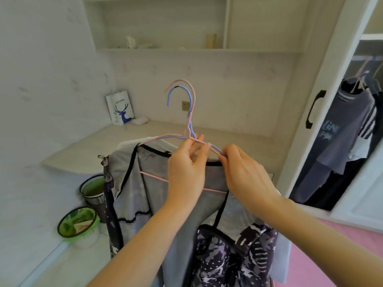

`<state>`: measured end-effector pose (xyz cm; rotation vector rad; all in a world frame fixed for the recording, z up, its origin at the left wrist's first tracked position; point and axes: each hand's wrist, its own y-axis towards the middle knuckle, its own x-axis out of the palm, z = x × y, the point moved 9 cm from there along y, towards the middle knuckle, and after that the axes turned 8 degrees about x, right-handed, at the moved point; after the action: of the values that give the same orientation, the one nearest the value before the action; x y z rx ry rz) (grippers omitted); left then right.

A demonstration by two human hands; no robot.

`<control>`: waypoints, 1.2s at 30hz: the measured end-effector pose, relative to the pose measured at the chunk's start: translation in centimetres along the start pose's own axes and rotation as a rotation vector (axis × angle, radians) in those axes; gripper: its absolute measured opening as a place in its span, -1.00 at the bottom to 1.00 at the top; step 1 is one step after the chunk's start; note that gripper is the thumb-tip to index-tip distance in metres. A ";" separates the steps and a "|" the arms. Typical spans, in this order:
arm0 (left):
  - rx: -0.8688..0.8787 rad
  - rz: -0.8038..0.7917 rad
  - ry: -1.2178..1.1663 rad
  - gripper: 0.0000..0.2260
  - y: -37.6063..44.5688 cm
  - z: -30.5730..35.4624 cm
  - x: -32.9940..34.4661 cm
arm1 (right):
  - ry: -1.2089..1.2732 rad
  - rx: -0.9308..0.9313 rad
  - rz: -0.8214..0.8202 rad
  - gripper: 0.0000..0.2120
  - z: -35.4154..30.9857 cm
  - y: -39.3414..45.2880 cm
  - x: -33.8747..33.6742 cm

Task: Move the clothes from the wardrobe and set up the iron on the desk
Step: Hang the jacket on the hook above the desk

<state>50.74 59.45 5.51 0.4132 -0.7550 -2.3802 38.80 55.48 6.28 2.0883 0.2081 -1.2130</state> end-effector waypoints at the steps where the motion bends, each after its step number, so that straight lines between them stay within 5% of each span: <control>1: 0.007 -0.011 0.030 -0.87 0.8 -0.8 -1.1 | 0.026 0.006 -0.006 -0.76 -0.8 0.8 0.9; 9: 0.077 -0.043 0.207 -0.81 5.8 -6.8 -11.2 | 0.181 -0.016 0.011 -0.79 -6.4 6.9 7.6; 17: 0.273 0.251 0.553 -0.88 9.2 -11.0 -24.2 | 0.262 -0.054 0.014 -0.86 -9.6 12.7 12.6; 21: 0.344 0.169 0.705 -0.81 12.6 -14.3 -26.7 | 0.302 -0.100 0.003 -0.89 -10.5 15.4 14.8; 31: 0.254 -0.042 0.799 -0.66 20.3 -24.6 -29.1 | 0.320 -0.228 0.001 -0.79 -10.1 25.1 21.9; 36: 0.119 0.036 0.762 -0.80 23.7 -28.7 -29.6 | 0.313 -0.269 -0.049 -0.71 -9.9 31.3 26.2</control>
<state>97.17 50.52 0.37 1.2445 -0.5250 -1.9084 74.39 33.44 3.48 2.0320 0.5383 -0.8264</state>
